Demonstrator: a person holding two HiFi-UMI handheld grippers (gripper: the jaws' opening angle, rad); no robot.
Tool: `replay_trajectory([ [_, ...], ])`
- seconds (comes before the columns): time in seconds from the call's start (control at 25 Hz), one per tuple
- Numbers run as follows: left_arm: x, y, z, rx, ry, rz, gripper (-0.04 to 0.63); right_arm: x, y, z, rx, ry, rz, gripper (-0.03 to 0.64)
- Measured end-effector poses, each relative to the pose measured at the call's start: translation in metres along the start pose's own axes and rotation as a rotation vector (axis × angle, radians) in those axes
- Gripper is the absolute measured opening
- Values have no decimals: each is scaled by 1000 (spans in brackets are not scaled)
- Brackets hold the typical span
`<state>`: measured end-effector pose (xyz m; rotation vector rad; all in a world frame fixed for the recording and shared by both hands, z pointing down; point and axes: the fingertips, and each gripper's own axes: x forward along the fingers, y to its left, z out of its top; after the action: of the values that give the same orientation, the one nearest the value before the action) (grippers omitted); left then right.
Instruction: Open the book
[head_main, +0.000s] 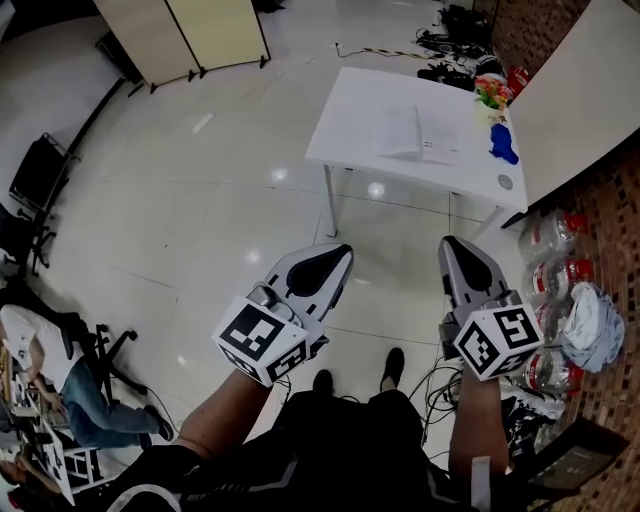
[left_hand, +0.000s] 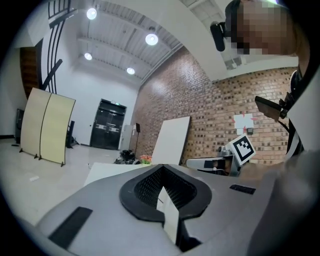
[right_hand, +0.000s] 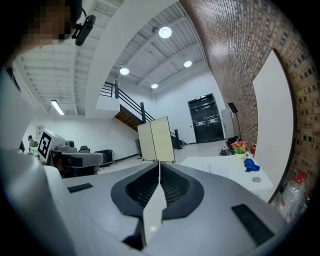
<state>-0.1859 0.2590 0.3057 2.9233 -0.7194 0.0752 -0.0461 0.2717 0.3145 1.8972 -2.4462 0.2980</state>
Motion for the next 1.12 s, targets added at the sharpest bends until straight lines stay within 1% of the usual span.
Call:
replay_trajectory([
  [0.16, -40, 6, 3, 7, 3, -36, -3, -12, 45, -1, -1, 0, -29, 2],
  [0.28, -55, -3, 7, 10, -14, -49, -3, -25, 62, 0, -16, 5, -35, 2],
  [0.4, -54, -13, 10, 12, -22, -50, -3, -41, 61, 6, -12, -14, -42, 2],
  [0.56, -52, -24, 18, -21, -52, -32, -3, -63, 51, 16, -29, -29, -51, 2],
  [0.72, -46, -35, 23, -13, -60, -39, -3, -81, 42, 21, -39, -50, -63, 2],
  [0.92, -40, -45, 24, -9, -65, -53, -3, -93, 38, 23, -45, -59, -83, 2],
  [1.12, -42, -45, 24, -20, -64, -68, -3, -97, 41, 25, -57, -59, -108, 2],
])
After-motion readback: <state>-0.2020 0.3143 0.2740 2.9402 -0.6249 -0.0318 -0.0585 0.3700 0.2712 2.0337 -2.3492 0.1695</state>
